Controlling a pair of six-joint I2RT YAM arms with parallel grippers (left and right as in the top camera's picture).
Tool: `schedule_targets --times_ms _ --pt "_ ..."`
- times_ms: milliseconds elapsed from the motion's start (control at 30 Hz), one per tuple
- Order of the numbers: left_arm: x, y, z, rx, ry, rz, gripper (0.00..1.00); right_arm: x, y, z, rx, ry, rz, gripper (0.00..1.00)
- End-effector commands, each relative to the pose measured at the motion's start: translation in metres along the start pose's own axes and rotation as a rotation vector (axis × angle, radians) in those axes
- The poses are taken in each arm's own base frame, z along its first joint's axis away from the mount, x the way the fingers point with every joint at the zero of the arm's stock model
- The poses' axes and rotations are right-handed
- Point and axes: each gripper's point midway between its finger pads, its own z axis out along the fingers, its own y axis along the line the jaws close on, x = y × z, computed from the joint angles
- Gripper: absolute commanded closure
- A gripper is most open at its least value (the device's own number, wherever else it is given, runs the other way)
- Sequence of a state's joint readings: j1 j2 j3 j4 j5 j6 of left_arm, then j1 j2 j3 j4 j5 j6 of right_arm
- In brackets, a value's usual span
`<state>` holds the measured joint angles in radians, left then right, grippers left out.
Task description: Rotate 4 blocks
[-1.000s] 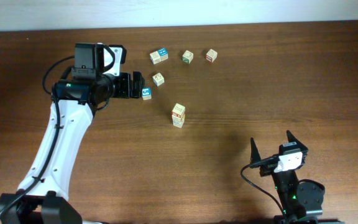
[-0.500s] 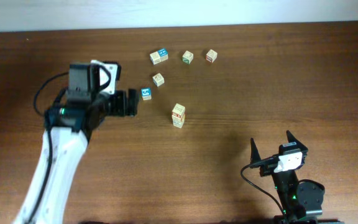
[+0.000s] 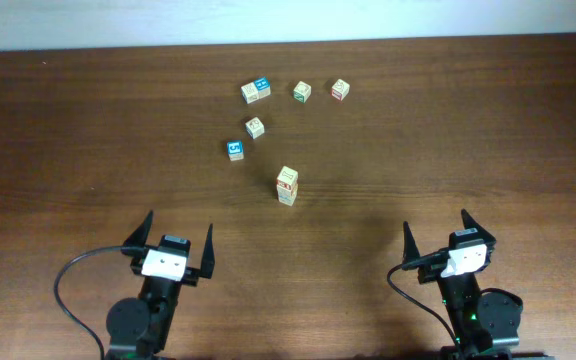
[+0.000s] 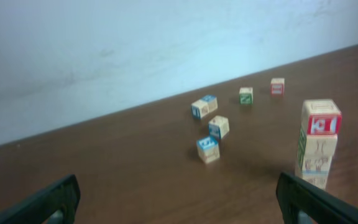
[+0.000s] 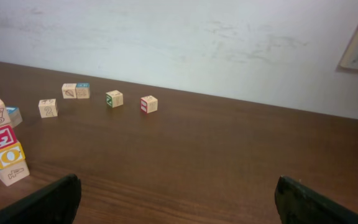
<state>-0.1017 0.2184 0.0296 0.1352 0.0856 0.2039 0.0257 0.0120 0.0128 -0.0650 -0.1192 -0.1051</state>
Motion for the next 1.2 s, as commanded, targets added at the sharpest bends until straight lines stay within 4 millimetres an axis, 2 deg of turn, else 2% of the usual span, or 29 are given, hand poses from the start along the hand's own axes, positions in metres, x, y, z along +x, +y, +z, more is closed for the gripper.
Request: schedule_targets --times_ms 0,67,100,1167 --pt "0.007 0.009 -0.007 -0.045 0.001 0.029 0.01 0.003 0.000 0.000 -0.002 0.004 0.009 0.02" --pt "0.020 0.013 -0.013 -0.064 0.050 0.022 0.01 0.003 0.000 0.000 -0.002 0.004 0.009 0.01" --pt "0.014 0.016 -0.014 -0.077 0.025 0.027 0.01 0.003 0.000 0.000 -0.002 0.004 0.009 0.01" --pt "0.016 0.014 -0.014 -0.071 0.033 0.024 0.01 0.003 0.000 0.000 -0.002 0.004 0.009 0.01"
